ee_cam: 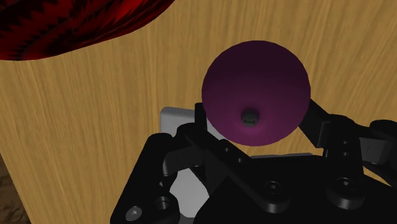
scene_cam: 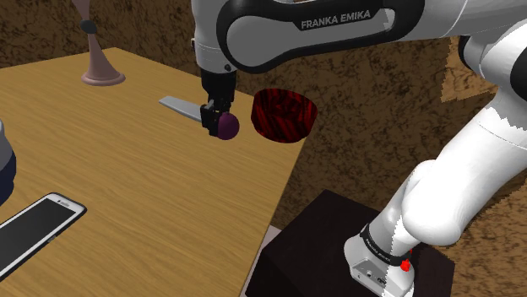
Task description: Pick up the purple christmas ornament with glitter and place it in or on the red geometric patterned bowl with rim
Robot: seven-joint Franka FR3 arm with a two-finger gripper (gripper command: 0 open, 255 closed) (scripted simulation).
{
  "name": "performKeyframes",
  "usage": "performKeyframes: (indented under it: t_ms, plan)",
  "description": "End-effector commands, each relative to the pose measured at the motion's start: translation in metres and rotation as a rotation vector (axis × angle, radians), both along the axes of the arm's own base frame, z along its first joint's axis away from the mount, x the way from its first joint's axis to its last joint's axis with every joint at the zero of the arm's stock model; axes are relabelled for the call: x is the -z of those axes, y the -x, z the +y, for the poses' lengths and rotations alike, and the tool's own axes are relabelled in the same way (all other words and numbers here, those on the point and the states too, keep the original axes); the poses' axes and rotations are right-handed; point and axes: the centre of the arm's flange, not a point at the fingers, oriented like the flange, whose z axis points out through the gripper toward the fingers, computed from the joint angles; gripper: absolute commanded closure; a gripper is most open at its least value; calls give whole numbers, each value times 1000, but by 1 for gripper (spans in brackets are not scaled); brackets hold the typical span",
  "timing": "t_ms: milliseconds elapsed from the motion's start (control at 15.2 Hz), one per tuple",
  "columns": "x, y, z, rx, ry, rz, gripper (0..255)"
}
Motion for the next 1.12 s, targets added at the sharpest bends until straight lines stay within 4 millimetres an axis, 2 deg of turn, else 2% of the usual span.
performKeyframes:
  t_ms: [0,330,1056]
  plan:
    - [0,0,0,0,0,1,255]
    - [0,0,0,0,0,1,255]
    - [-58,0,0,0,0,1,255]
